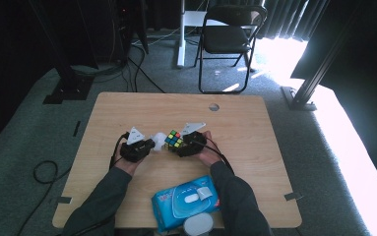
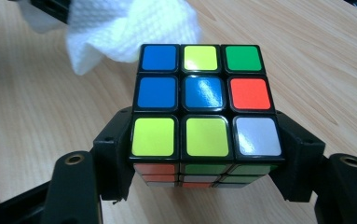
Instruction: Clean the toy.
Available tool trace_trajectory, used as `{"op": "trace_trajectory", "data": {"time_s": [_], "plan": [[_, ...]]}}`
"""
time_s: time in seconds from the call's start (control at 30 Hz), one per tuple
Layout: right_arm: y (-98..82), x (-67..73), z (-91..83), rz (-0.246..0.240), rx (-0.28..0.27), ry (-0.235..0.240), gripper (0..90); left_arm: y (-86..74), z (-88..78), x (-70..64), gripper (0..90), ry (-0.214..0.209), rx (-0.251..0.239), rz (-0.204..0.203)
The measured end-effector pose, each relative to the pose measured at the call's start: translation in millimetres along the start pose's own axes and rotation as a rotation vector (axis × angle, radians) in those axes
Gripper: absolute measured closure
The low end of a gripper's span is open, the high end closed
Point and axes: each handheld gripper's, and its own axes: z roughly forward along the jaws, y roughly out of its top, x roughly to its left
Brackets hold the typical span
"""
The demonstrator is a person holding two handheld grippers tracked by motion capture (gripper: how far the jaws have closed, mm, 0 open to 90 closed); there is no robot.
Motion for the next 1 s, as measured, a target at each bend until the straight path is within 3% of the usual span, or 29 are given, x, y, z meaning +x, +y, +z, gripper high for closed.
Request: {"op": "trace_trajectory", "data": {"time_s": [0.4,1.0], "plan": [[10.0,16.0,0.7,-0.066,-0.009,0.041,34.0,6.0,1.3,-2.6,82.3,-0.014,-0.003,0.011],[14.6,34.6,1.7,-0.150,0.000,0.097,34.0,10.1,1.9,0.3,82.1,-0.007,-0.017,-0.006]]}}
